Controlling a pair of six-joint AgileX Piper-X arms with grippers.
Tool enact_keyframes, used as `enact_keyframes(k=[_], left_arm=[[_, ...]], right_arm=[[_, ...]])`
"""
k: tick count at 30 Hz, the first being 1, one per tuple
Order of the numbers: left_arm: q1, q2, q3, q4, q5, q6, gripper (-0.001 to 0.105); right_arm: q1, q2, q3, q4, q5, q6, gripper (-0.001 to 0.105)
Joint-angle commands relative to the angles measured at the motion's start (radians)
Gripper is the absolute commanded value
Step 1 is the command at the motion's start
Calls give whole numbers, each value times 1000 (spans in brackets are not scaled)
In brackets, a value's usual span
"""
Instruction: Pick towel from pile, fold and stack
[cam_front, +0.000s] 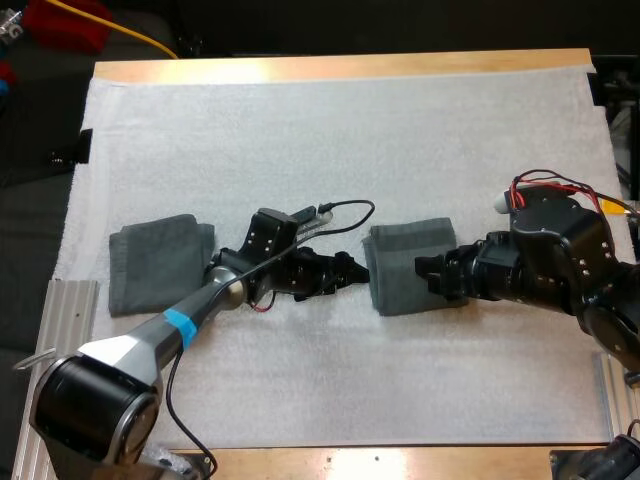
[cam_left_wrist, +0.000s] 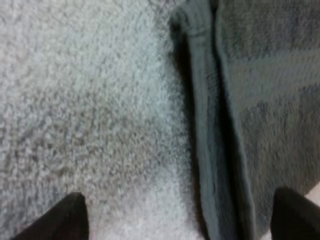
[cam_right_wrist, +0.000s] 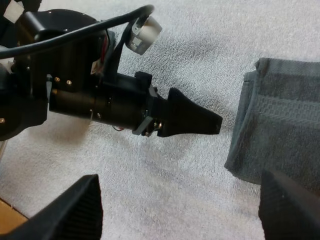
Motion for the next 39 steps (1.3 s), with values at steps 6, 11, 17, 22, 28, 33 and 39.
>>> enact_keyframes(k=[6,11,17,22,28,33,39], left_arm=[[-15,20,-8,-17,9,-43,72],[-59,28,-20,-17,-4,-81,72],[-114,72,-82,-14,-3,-157,72],[-153,124,-168,24,2,-177,72],[-167,181,-270,126,1,-177,72],[-184,202,-306,156,8,-177,72],[-216,206,-312,141,1,-177,65]], right_arm=[[-4,-4,-8,1,-12,-2,64],[-4,-4,-8,1,-15,-2,64],[-4,-4,-8,1,-48,-2,64],[-4,-4,-8,1,-57,-2,64],[-4,-4,-8,1,-60,-2,64],[-4,-4,-8,1,-60,-2,64],[-4,-4,-8,1,-60,-2,64]])
